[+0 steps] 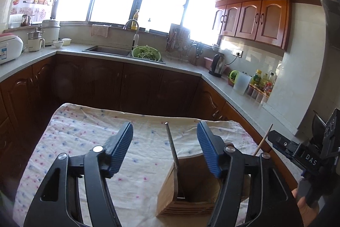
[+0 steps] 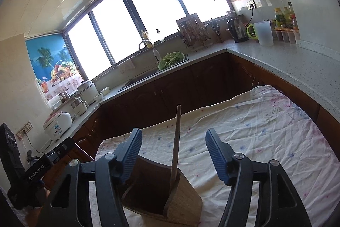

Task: Organize utensils
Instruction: 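Withdraw both tools from the holder back over the remaining utensils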

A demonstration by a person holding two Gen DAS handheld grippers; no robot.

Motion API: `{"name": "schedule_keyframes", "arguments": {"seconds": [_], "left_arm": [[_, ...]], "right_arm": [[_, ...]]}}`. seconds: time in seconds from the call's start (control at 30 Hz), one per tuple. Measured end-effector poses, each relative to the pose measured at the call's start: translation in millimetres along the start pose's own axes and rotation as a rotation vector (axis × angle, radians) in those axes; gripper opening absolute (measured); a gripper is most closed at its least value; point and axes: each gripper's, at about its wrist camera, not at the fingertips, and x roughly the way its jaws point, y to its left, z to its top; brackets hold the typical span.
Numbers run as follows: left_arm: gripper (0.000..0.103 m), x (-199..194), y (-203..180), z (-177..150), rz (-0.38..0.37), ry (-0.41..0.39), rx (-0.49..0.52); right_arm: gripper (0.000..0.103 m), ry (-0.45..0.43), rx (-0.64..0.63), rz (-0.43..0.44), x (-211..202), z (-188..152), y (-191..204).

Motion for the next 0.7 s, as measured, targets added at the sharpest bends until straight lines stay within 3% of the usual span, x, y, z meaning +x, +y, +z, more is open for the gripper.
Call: {"name": "schedule_keyframes", "arguments": {"seconds": [0.07,0.17,0.7], "left_arm": [[0.071,-6,2,0,0.015,0.005,0.002],[0.076,-18,7,-2,0.019,0.0,-0.008],[0.087,-95,2,-37,0.025,0.03,0.016]], "right_arm": [[0.084,-0.013,0.004,0.007,-8,1,-1],[0.091,-0.019,0.004,0.021,-19,0,0],[0.097,-0.033,-0.028,0.056,-94,-39,7]]}}
